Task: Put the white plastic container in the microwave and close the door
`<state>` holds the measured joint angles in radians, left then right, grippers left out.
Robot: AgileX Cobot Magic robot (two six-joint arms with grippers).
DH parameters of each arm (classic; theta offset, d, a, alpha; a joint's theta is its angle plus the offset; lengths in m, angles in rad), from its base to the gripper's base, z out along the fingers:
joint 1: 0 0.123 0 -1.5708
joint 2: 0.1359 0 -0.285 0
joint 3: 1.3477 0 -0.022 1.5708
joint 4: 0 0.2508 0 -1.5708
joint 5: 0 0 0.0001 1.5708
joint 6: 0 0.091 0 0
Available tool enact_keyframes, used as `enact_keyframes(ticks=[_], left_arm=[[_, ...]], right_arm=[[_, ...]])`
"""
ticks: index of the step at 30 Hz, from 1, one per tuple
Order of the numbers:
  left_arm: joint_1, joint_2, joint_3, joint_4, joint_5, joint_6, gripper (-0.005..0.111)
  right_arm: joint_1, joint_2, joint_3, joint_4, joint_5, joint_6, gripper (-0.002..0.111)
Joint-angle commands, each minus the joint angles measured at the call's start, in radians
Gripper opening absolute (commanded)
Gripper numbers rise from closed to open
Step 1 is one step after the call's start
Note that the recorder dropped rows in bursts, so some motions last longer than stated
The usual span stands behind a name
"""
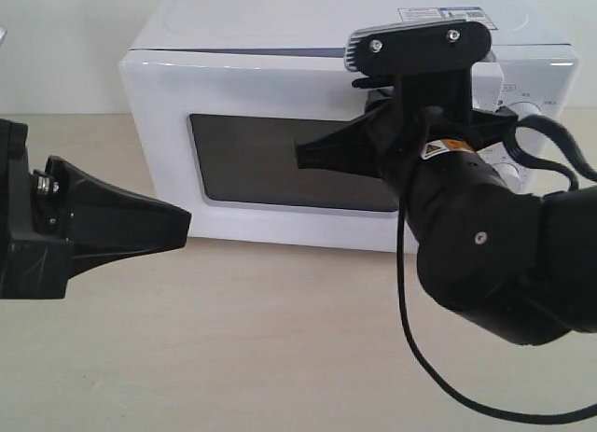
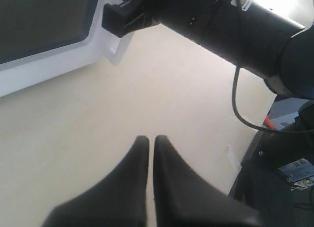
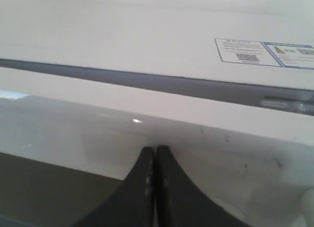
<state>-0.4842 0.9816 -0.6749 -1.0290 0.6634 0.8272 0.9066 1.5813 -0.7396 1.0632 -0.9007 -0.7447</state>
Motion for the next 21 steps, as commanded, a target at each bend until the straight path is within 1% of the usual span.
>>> enact_keyframes(ticks=[1, 5, 12, 21], left_arm=[[-0.005, -0.01, 0.005, 0.001, -0.003, -0.001, 0.004], [-0.005, -0.01, 0.005, 0.001, -0.003, -0.001, 0.004], [-0.005, -0.01, 0.005, 0.001, -0.003, -0.001, 0.004], [-0.005, -0.01, 0.005, 0.001, -0.005, -0.001, 0.004]], right_arm=[[-0.002, 0.026, -0.031, 0.004, -0.036, -0.024, 0.0], [-0.007, 0.035, -0.033, 0.018, -0.086, -0.024, 0.0], [-0.082, 0.035, -0.033, 0.022, -0.023, -0.006, 0.0], [-0.09, 0.035, -0.039, 0.002, -0.039, 0.006, 0.0]])
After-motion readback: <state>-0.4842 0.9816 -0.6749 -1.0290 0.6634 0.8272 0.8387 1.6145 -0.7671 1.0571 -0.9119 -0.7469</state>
